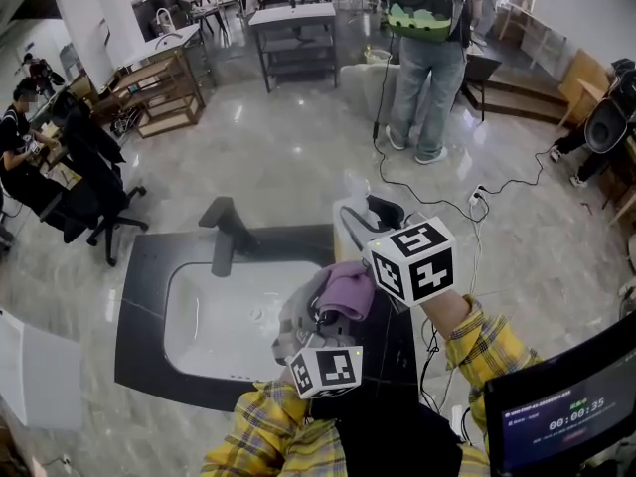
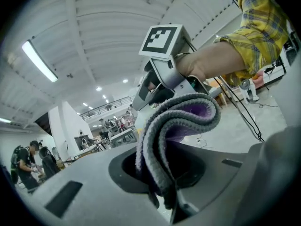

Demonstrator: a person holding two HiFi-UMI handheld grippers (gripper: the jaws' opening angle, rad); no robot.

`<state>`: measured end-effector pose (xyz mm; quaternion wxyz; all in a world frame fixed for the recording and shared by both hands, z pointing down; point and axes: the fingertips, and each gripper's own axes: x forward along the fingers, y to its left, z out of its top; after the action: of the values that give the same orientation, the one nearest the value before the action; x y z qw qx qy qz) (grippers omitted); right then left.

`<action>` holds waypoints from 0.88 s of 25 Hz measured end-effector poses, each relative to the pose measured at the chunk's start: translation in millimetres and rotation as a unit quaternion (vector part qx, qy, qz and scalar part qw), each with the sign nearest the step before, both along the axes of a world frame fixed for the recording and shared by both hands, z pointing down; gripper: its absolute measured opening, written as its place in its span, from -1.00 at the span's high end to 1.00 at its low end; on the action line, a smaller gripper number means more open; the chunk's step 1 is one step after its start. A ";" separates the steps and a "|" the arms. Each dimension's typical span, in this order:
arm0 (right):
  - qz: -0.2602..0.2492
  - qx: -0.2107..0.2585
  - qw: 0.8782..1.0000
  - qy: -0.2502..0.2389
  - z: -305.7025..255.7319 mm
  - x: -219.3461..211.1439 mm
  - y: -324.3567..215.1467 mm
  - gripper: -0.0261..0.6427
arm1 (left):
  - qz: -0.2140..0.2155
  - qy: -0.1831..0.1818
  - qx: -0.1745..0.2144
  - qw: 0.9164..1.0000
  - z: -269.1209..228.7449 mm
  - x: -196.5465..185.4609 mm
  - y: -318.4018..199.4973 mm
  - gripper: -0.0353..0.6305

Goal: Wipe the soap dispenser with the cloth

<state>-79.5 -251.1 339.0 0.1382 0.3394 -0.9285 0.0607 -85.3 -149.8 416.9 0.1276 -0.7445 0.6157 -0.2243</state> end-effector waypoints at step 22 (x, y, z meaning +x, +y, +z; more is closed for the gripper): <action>-0.022 -0.024 0.997 -0.073 -9.2 27.5 5.5 0.42 | -0.001 -0.036 0.049 0.998 -31.1 7.1 -15.9 0.68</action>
<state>-52.1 -245.6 329.8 0.0791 0.3098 -0.9417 0.1048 -78.2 -165.6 385.8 0.1860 -0.7280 0.6218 -0.2209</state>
